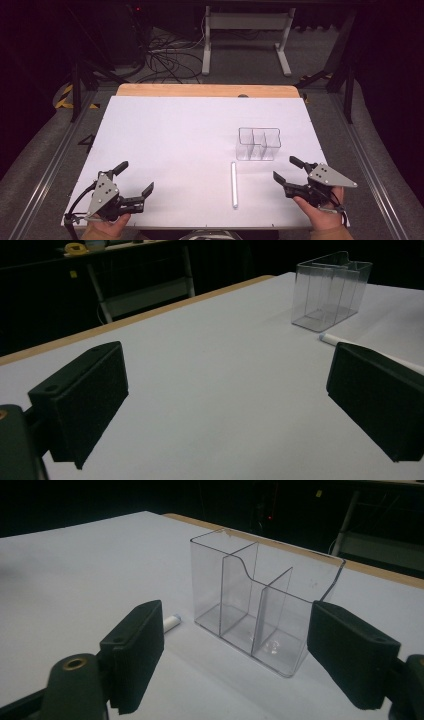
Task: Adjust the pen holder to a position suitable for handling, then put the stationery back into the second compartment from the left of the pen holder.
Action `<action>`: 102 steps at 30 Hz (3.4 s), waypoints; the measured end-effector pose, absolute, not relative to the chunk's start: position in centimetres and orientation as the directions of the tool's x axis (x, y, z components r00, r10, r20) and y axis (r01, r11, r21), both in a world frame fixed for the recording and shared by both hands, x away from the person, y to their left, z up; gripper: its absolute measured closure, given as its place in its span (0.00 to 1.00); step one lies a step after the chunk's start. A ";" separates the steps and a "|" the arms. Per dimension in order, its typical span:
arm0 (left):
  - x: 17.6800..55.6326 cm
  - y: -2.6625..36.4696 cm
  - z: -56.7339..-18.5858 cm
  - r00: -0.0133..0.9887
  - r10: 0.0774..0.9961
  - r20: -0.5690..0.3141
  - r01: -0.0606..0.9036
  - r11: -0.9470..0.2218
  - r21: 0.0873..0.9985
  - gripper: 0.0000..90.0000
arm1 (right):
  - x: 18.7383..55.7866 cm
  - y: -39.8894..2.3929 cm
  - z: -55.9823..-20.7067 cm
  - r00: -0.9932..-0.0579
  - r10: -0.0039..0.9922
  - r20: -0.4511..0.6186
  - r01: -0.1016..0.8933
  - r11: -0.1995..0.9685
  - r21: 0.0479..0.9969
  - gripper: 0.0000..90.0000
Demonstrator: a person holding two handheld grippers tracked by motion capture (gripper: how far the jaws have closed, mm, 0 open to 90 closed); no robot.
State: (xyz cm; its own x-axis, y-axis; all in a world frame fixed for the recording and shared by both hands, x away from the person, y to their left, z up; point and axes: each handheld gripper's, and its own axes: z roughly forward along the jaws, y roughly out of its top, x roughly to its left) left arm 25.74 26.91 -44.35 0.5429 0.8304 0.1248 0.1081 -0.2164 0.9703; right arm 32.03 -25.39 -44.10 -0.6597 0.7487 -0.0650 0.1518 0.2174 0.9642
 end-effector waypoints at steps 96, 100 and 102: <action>26.4 26.8 -44.5 0.537 0.829 0.159 0.121 -0.262 0.958 0.06 | 33.7 -14.0 -38.9 -0.620 0.755 0.214 0.506 0.176 0.845 0.27; 26.3 26.8 -44.5 0.534 0.831 0.158 0.120 -0.260 0.958 0.06 | 33.7 -13.9 -38.9 -0.610 0.759 0.226 0.519 0.168 0.838 0.26; 26.3 26.8 -44.5 0.533 0.830 0.163 0.118 -0.264 0.957 0.06 | 33.7 -13.9 -38.9 -0.600 0.768 0.225 0.525 0.166 0.835 0.26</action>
State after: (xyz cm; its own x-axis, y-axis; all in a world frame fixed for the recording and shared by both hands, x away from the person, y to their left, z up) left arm 26.32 26.76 -44.47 0.5333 0.8301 0.1630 0.1181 -0.2638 0.9573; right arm 33.68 -13.85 -38.92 -0.5999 0.7679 0.2247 0.5251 0.1660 0.8347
